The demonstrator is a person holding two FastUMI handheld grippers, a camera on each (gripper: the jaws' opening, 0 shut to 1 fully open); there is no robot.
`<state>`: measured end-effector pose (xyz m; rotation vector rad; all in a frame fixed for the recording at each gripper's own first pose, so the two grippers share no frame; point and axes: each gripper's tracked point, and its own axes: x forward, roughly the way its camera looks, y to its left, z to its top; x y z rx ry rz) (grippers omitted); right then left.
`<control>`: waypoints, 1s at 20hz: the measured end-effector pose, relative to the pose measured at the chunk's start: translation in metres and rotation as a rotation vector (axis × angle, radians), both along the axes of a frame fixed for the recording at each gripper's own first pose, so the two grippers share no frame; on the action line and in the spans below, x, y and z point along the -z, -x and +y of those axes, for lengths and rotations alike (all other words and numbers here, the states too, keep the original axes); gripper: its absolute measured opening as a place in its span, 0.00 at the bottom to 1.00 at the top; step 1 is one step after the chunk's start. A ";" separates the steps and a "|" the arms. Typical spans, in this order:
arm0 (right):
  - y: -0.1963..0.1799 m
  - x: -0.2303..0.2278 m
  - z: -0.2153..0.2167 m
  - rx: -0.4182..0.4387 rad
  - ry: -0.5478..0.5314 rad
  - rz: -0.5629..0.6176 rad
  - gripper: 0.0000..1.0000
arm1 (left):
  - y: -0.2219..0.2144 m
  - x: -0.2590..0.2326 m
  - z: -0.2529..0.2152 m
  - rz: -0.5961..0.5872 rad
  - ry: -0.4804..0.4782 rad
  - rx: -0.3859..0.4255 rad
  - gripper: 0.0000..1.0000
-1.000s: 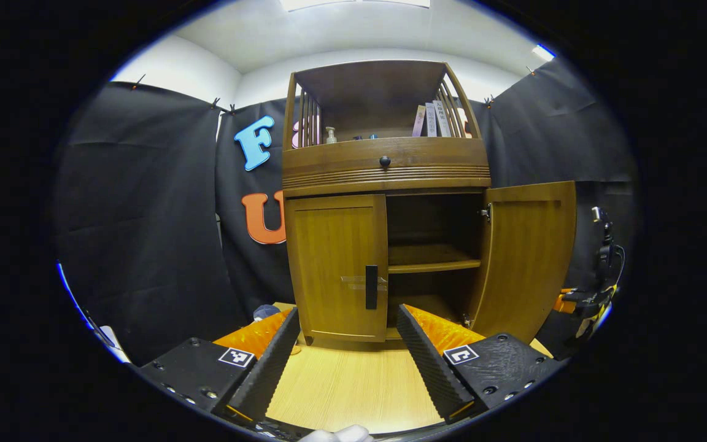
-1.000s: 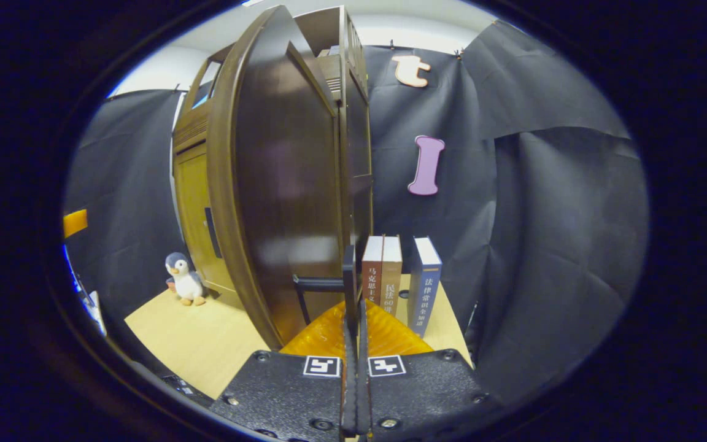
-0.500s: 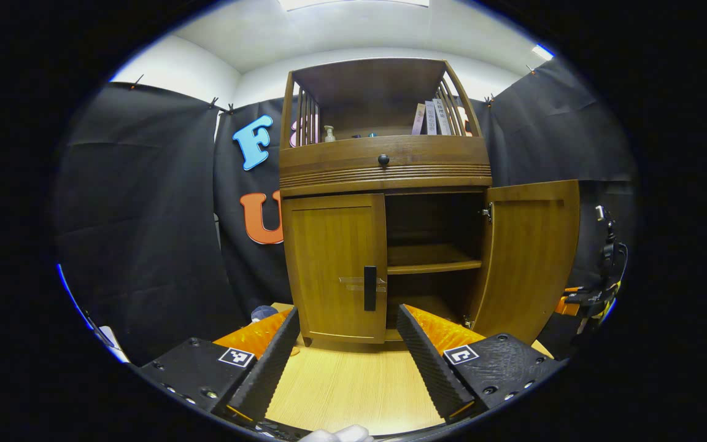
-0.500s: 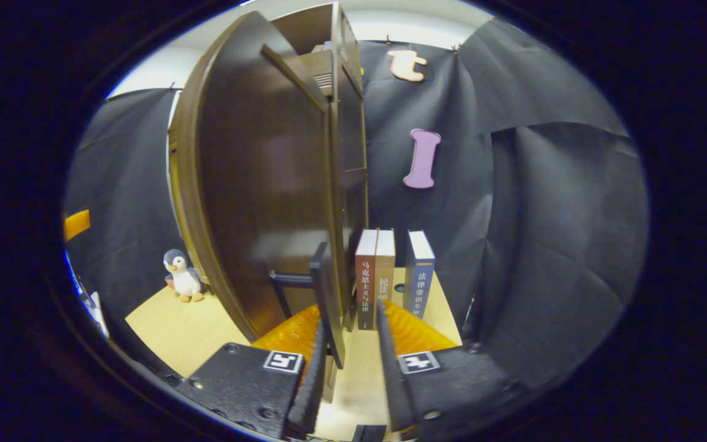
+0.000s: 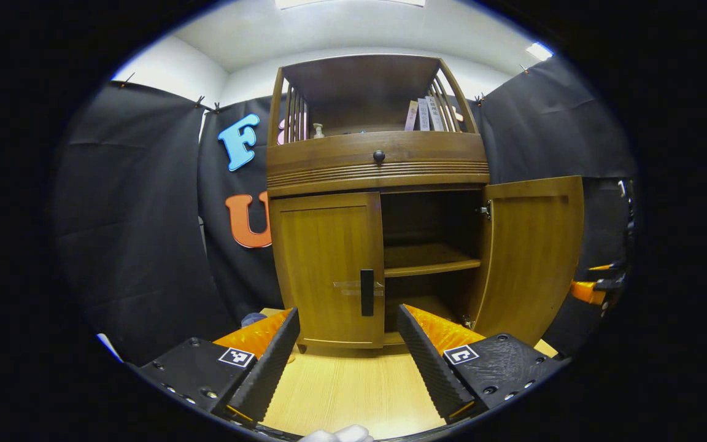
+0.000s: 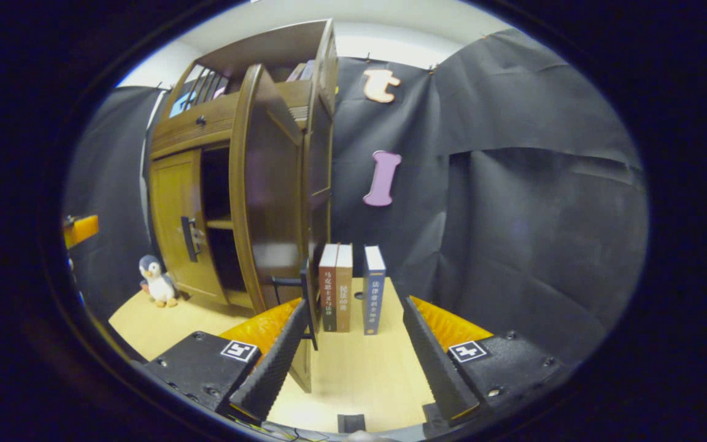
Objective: Open the right door of the double-door shoe cabinet with the right hand, and open the left door with the left hand.
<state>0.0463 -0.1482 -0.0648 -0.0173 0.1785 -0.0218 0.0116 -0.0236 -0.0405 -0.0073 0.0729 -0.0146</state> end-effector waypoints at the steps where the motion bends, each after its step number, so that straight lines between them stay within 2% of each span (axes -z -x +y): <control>1: 0.005 -0.010 0.004 0.027 -0.012 -0.022 0.99 | -0.005 0.001 0.003 0.000 -0.002 0.007 0.96; 3: 0.019 -0.028 0.022 0.049 -0.018 -0.066 0.99 | -0.015 0.004 0.009 -0.005 -0.004 0.022 0.96; 4: 0.023 -0.034 0.034 0.053 -0.012 -0.086 0.99 | -0.020 0.004 0.012 -0.007 -0.007 0.029 1.00; 5: 0.027 -0.037 0.044 0.066 0.003 -0.098 1.00 | -0.025 0.005 0.014 -0.009 -0.011 0.035 0.96; 7: 0.029 -0.036 0.069 0.079 0.015 -0.116 0.99 | -0.035 0.007 0.018 -0.018 -0.019 0.047 0.96; 10: 0.030 -0.015 0.115 0.056 -0.004 -0.102 1.00 | -0.054 0.016 0.018 -0.030 -0.026 0.061 0.96; 11: 0.033 -0.008 0.126 0.048 -0.007 -0.092 1.00 | -0.062 0.021 0.016 -0.036 -0.025 0.070 1.00; 13: 0.034 -0.001 0.146 0.024 -0.035 -0.066 0.99 | -0.077 0.032 0.011 -0.037 -0.016 0.085 0.96; 15: 0.032 0.009 0.159 0.007 -0.050 -0.031 0.99 | -0.098 0.044 0.000 -0.042 0.000 0.111 0.96; 20: 0.026 0.005 0.168 0.028 -0.031 -0.011 0.98 | -0.161 0.075 -0.022 -0.043 -0.006 0.144 0.96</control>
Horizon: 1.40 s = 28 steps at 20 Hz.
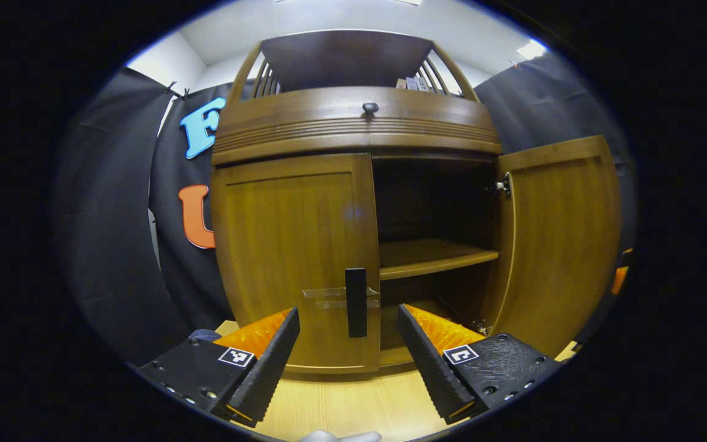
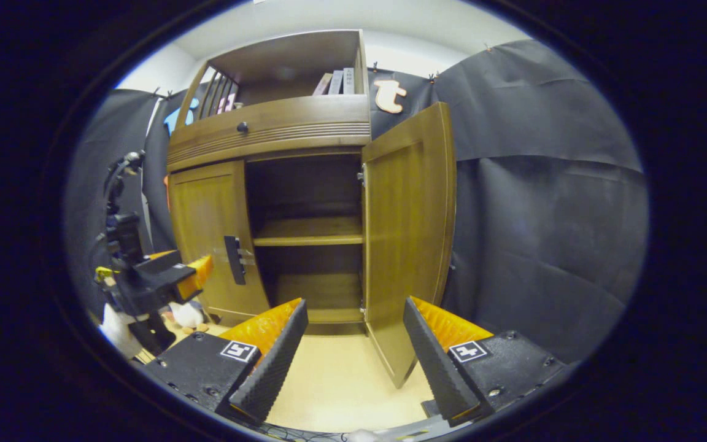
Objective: Open the right door of the double-door shoe cabinet with the right hand, and open the left door with the left hand.
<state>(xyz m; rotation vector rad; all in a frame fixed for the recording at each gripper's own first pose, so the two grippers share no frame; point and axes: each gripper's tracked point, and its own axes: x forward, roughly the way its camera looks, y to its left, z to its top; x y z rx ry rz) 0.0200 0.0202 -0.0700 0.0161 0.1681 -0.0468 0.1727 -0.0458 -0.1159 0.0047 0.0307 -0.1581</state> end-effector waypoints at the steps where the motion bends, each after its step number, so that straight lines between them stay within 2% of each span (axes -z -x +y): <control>1: -0.001 -0.003 0.002 0.003 0.008 -0.001 0.98 | -0.014 0.007 -0.006 0.000 0.001 0.011 0.96; 7: -0.004 -0.016 0.006 0.033 0.071 0.001 0.99 | -0.080 0.032 -0.023 0.029 0.078 0.013 0.94; 10: 0.000 -0.010 0.002 0.035 0.082 0.025 1.00 | -0.102 0.031 -0.022 0.014 0.054 -0.002 0.95; 11: 0.001 -0.009 0.002 0.036 0.079 0.031 0.99 | -0.109 0.034 -0.020 0.023 0.054 -0.015 0.99; 14: 0.003 -0.004 0.004 0.023 0.071 0.046 0.99 | -0.114 0.039 -0.028 0.051 0.083 0.004 0.60; 16: 0.004 -0.002 0.005 0.012 0.074 0.049 0.99 | -0.122 0.043 -0.028 0.046 0.061 -0.003 0.35; 17: 0.004 -0.002 0.006 0.006 0.076 0.051 0.99 | -0.124 0.043 -0.026 0.058 0.054 -0.005 0.55; 18: 0.004 -0.002 0.006 0.001 0.077 0.053 0.99 | -0.123 0.045 -0.027 0.076 0.059 -0.004 0.42; 20: 0.005 -0.002 0.007 -0.006 0.077 0.055 0.99 | -0.123 0.046 -0.028 0.082 0.064 -0.001 0.42; 21: 0.005 -0.003 0.007 -0.010 0.078 0.056 0.99 | -0.112 0.044 -0.023 0.083 0.054 -0.010 0.55; 25: 0.008 -0.001 0.010 -0.022 0.083 0.066 0.99 | -0.120 0.045 -0.022 0.089 0.061 -0.003 0.26; 26: 0.010 0.000 0.010 -0.026 0.080 0.069 0.99 | -0.116 0.046 -0.022 0.090 0.064 0.000 0.14; 27: 0.011 0.000 0.011 -0.032 0.076 0.072 0.99 | -0.109 0.045 -0.020 0.086 0.066 0.010 0.22; 28: 0.012 0.000 0.011 -0.037 0.074 0.071 0.99 | -0.103 0.047 -0.018 0.091 0.076 0.020 0.22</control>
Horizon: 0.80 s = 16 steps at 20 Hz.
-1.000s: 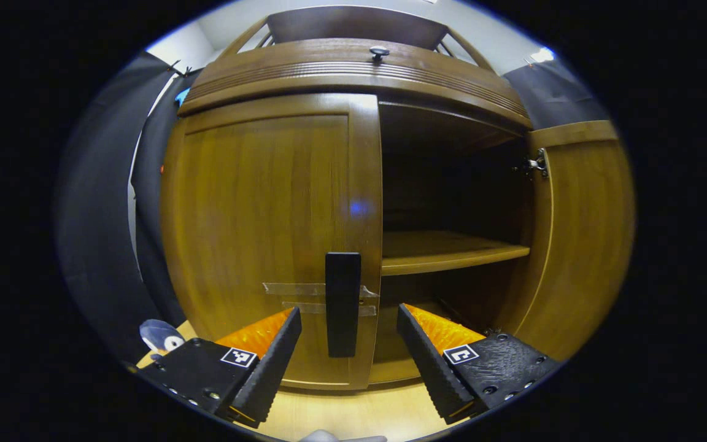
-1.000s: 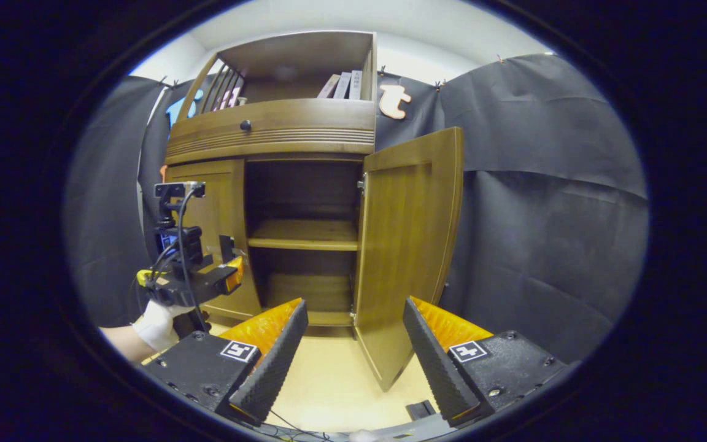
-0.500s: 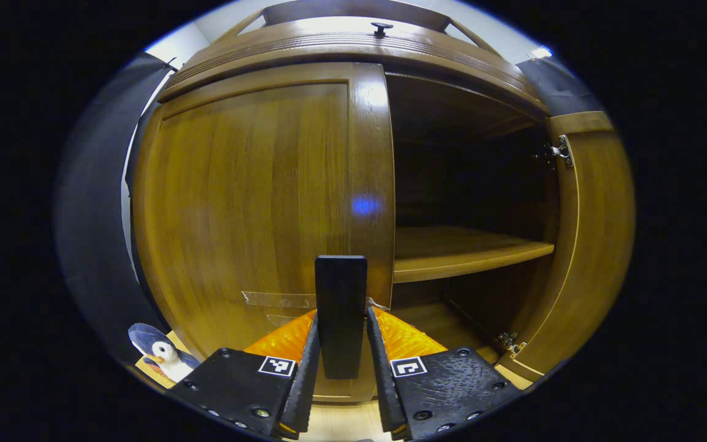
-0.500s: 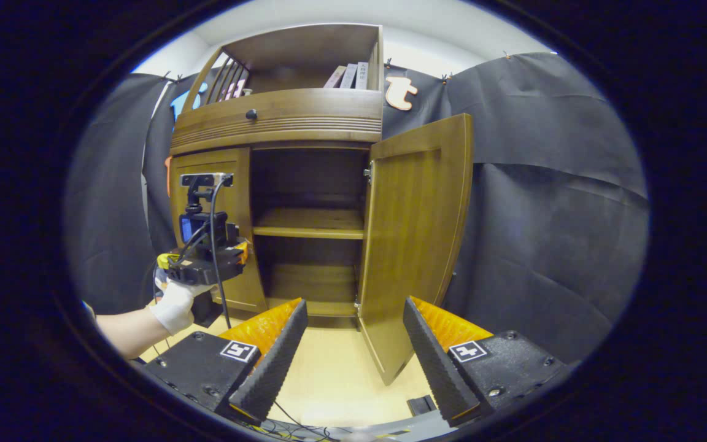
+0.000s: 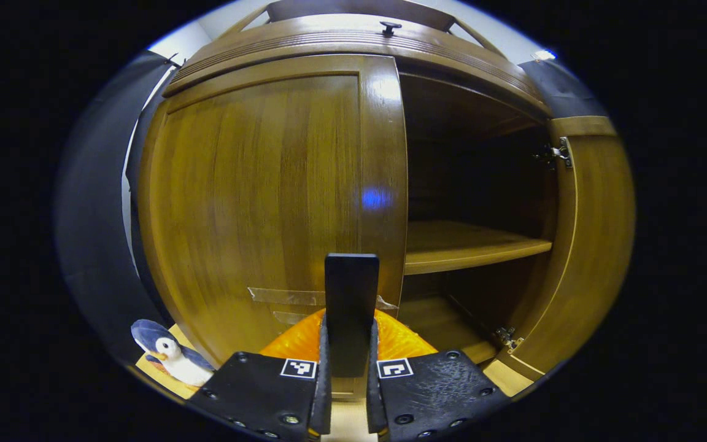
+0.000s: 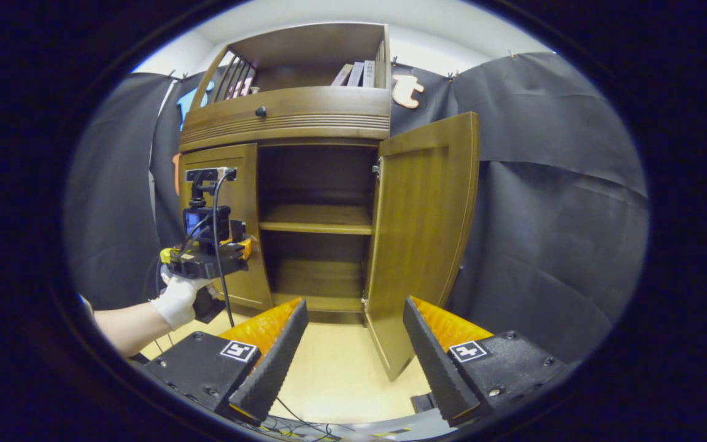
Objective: Open the right door of the double-door shoe cabinet with the right hand, and open the left door with the left hand.
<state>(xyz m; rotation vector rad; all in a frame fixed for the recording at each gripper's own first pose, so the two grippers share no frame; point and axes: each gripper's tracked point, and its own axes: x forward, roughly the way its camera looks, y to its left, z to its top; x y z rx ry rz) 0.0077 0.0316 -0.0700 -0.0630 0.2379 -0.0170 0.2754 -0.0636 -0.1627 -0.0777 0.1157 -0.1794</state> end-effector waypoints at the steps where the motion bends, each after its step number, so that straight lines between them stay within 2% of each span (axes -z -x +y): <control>1: 0.002 -0.001 0.000 -0.002 0.002 -0.004 0.99 | 0.005 0.000 0.002 0.000 0.001 0.010 0.22; 10: 0.025 0.003 0.003 -0.036 0.000 -0.009 0.99 | 0.068 0.003 0.032 -0.009 -0.010 0.011 0.21; 16: 0.029 0.006 0.008 -0.062 -0.011 -0.007 0.99 | 0.109 0.005 0.064 0.003 -0.017 -0.019 0.21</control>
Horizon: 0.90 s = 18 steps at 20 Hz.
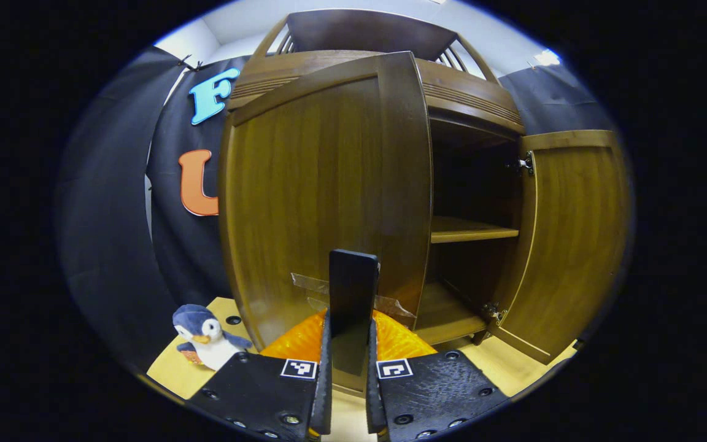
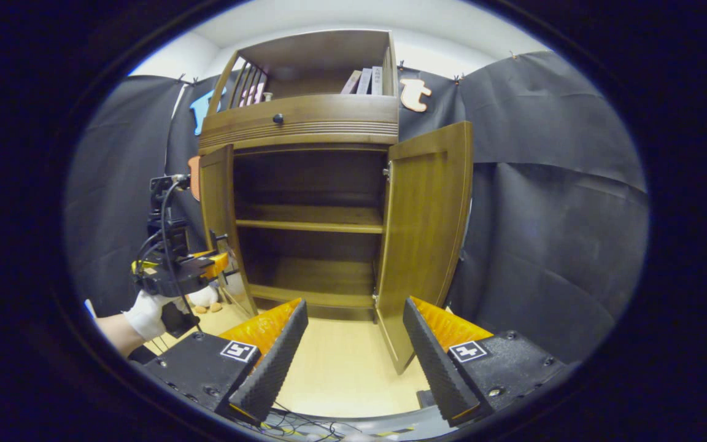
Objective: Open the right door of the double-door shoe cabinet with the right hand, and open the left door with the left hand.
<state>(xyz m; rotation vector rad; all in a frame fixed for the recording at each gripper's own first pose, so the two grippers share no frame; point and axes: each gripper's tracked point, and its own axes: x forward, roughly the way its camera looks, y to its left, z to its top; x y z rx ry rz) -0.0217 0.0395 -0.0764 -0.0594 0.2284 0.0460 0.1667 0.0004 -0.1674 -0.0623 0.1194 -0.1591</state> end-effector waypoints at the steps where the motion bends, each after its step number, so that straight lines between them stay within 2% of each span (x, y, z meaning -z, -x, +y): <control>1: -0.002 0.001 0.003 -0.010 -0.003 0.004 0.99 | 0.004 0.001 0.005 0.000 0.000 -0.007 0.21; 12: -0.005 0.009 0.040 -0.122 -0.003 0.016 0.99 | 0.045 0.008 0.063 0.010 -0.017 -0.088 0.20; 13: -0.006 0.010 0.042 -0.129 -0.004 0.020 0.99 | 0.057 0.007 0.070 0.013 -0.015 -0.100 0.15; 14: -0.006 0.012 0.045 -0.135 -0.006 0.023 0.99 | 0.051 0.006 0.074 0.011 -0.015 -0.105 0.10; 17: -0.006 0.014 0.051 -0.151 -0.012 0.028 0.99 | 0.051 0.013 0.090 0.013 -0.023 -0.134 0.11; 18: -0.005 0.015 0.052 -0.154 -0.013 0.027 0.99 | 0.055 0.010 0.095 0.013 -0.018 -0.132 0.02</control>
